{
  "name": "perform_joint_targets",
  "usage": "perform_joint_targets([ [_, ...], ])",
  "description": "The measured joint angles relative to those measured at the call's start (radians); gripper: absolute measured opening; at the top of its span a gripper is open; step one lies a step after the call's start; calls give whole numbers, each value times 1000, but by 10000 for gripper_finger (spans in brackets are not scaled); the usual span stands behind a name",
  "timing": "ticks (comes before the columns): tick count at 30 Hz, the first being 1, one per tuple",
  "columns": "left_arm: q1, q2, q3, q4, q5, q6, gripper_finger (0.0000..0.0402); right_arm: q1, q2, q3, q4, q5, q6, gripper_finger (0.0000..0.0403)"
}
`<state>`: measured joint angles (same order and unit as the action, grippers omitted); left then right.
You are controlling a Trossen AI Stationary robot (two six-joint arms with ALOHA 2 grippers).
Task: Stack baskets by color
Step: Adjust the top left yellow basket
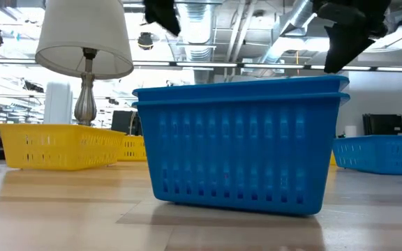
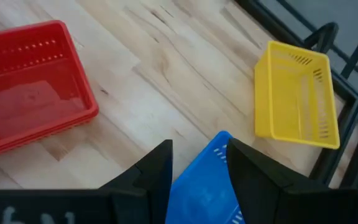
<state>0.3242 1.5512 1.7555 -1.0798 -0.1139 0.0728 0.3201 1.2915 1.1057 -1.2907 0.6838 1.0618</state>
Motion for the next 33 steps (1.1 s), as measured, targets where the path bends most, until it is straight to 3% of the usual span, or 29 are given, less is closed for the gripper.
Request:
perform_joint_targets([
  [8, 152, -203, -540, 476, -54, -144, 135, -9, 25, -1, 54, 22, 2, 175],
  [12, 228, -200, -681, 601, 50, -146, 155, -63, 41, -1, 75, 28, -34, 177],
  [20, 311, -53, -723, 691, 87, -136, 218, -236, 37, 0, 187, 23, -200, 206],
  [27, 317, 98, -699, 708, 50, -65, 213, -359, 38, 0, 304, -49, -347, 213],
  [33, 317, 195, -639, 703, 63, -41, 203, -401, 38, 0, 314, -61, -367, 206],
])
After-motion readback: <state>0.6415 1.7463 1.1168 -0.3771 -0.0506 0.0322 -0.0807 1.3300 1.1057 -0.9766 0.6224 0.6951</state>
